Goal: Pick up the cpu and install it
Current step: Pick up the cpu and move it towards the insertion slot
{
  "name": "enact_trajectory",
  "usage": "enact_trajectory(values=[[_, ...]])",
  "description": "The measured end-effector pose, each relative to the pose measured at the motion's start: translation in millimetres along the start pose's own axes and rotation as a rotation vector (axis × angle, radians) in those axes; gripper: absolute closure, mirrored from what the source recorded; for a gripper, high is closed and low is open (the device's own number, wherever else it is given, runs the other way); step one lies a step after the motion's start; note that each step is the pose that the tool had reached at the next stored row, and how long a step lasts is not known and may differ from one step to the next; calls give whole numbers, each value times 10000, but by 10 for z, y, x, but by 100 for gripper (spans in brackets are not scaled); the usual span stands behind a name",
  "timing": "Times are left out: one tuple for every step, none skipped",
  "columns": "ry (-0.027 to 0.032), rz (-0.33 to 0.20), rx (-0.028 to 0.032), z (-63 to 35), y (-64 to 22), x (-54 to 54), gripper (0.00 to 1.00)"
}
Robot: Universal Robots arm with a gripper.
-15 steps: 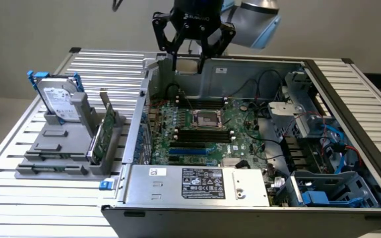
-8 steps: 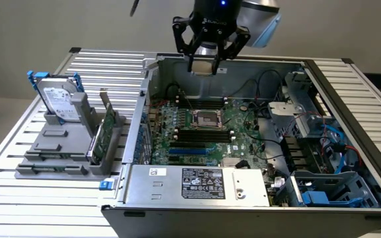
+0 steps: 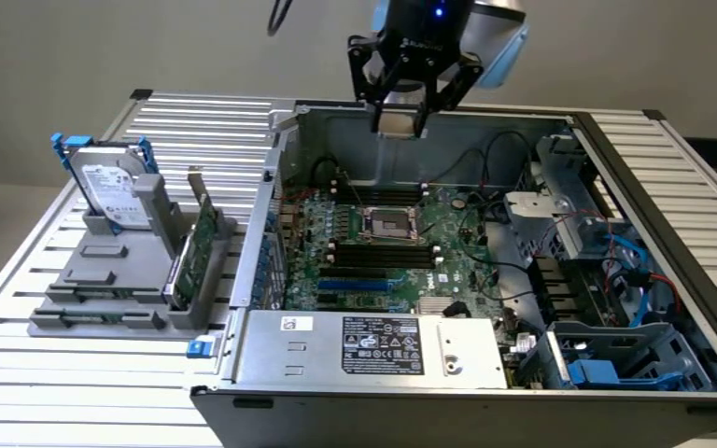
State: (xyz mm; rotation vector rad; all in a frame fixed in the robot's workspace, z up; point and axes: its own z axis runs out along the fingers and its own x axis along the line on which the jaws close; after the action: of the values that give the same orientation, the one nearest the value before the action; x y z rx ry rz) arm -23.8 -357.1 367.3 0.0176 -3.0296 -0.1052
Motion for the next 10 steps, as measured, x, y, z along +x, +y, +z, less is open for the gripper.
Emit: enact_trajectory(values=[[0, 0, 0, 17, 32, -23, 45], [0, 0, 1, 35, 64, -45, 45], [0, 0, 0, 52, 93, -63, 45], [-1, 1, 0, 70, 122, -77, 45], [0, 2, 3, 89, 152, -88, 45], [0, 1, 5, 109, 182, -96, 45], [0, 1, 8, 128, 207, -102, 45], [0, 2, 11, 146, 223, -106, 45], [0, 3, 18, 163, 228, -108, 45], [-1, 1, 19, 168, 228, -109, 45]])
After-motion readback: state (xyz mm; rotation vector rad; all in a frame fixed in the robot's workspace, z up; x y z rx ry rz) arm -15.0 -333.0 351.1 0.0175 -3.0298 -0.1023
